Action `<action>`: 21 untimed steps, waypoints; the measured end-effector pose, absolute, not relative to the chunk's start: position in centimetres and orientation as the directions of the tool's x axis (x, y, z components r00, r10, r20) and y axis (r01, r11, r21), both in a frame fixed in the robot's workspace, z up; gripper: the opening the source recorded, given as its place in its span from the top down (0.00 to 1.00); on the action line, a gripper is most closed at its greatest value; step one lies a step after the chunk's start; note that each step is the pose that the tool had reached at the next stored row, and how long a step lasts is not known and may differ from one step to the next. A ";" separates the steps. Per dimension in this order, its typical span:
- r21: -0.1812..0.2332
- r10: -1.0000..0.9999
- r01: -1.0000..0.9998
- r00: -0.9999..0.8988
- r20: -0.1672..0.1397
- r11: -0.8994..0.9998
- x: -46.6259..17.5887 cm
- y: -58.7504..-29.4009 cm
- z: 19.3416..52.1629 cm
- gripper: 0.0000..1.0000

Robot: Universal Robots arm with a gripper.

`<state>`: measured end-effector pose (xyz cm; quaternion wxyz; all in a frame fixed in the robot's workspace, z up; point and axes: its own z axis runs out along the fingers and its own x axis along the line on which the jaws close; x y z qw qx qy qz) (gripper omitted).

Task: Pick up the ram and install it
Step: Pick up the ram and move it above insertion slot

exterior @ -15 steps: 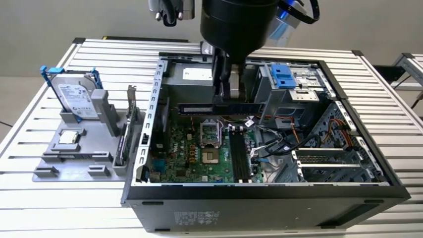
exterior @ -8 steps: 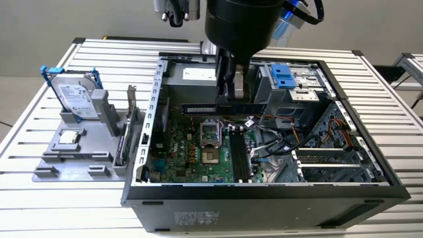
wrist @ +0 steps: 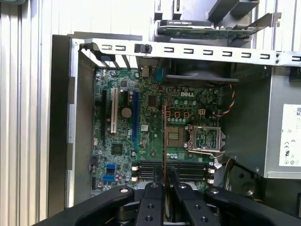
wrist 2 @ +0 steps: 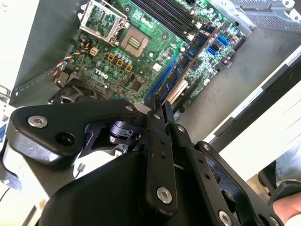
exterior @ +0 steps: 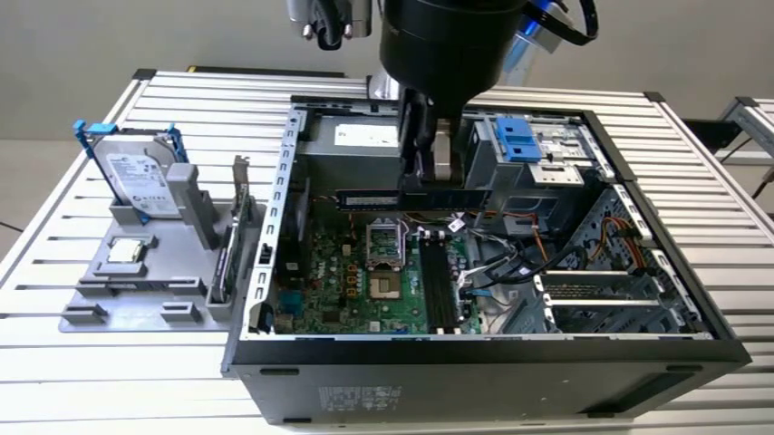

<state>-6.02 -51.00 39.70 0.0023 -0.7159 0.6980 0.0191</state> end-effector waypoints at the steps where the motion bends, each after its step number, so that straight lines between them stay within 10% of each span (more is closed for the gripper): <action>1: 0.023 -0.999 -0.999 0.025 -0.031 -0.026 -6.0 -51.0 39.7 1.00; 21: 0.023 -0.999 -0.999 0.025 -0.031 -0.026 -4.8 -51.0 39.5 1.00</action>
